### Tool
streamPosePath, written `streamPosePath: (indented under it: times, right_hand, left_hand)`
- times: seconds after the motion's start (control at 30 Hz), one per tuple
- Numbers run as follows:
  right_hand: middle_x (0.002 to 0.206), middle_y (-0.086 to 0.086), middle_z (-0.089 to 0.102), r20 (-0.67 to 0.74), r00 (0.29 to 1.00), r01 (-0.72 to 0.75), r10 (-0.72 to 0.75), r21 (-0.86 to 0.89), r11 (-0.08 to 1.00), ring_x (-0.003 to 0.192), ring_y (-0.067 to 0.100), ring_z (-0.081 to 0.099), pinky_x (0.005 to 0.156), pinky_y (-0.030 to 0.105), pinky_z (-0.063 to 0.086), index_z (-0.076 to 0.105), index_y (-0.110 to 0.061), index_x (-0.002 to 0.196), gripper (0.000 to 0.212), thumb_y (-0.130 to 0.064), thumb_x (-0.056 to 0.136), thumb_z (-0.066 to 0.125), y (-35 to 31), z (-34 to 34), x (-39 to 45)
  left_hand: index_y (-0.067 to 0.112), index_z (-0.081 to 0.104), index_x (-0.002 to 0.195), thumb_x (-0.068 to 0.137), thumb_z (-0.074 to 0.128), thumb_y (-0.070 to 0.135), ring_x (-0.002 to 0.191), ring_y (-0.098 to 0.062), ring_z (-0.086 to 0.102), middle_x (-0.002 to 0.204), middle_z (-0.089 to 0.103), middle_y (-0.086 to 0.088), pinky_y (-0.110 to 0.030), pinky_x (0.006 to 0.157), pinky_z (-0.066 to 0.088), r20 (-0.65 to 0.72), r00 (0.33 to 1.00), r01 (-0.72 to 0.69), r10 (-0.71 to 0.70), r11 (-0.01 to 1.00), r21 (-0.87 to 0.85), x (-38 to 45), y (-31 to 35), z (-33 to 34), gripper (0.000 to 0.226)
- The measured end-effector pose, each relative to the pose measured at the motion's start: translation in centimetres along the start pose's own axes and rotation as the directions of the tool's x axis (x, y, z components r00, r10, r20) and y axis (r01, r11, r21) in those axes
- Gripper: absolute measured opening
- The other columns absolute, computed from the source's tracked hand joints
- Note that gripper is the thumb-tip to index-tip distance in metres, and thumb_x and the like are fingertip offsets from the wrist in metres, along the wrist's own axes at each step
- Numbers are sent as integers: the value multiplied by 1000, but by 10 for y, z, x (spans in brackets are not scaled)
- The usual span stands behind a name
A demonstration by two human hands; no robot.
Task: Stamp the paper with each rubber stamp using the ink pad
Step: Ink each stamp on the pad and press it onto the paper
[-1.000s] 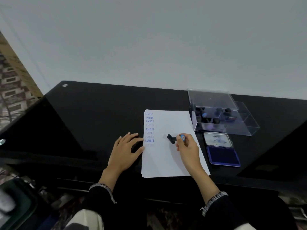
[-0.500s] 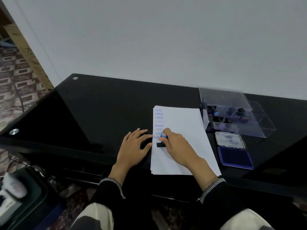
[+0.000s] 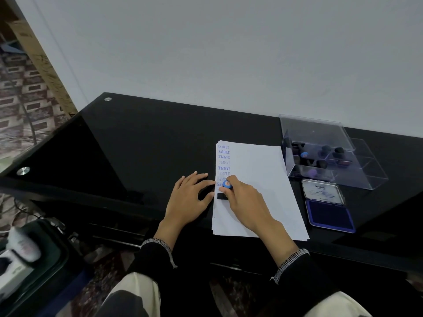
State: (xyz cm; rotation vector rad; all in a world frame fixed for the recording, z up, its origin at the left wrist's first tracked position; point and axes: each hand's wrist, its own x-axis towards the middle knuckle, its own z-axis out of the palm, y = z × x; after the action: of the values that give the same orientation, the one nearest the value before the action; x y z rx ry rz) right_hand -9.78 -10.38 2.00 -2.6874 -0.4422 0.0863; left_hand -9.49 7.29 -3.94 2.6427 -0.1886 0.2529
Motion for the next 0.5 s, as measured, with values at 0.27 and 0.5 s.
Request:
streamPosePath:
  times: [0.27, 0.5]
  right_hand:
    - [129, 0, 58, -8, 1000, -20, 20, -12, 1000, 91, 18, 61, 77, 23, 51, 41, -20, 127, 35, -41, 100, 40, 0, 4, 1]
    - [123, 1, 61, -52, 999, -6, 3, -50, 999, 88, 20, 61, 77, 32, 55, 42, -20, 122, 31, -42, 101, 37, 2, 9, 1]
  left_hand:
    - [42, 53, 131, 95, 48, 49, 144, -7, 23, 147, 41, 16, -32, 118, 7, 2, 1000, 2, -2, 1000, -1, 0, 1, -1, 37]
    - [41, 54, 131, 95, 48, 49, 144, -7, 23, 147, 42, 16, -30, 117, 5, -3, 1000, 1, -1, 1000, -5, -1, 1, 0, 37]
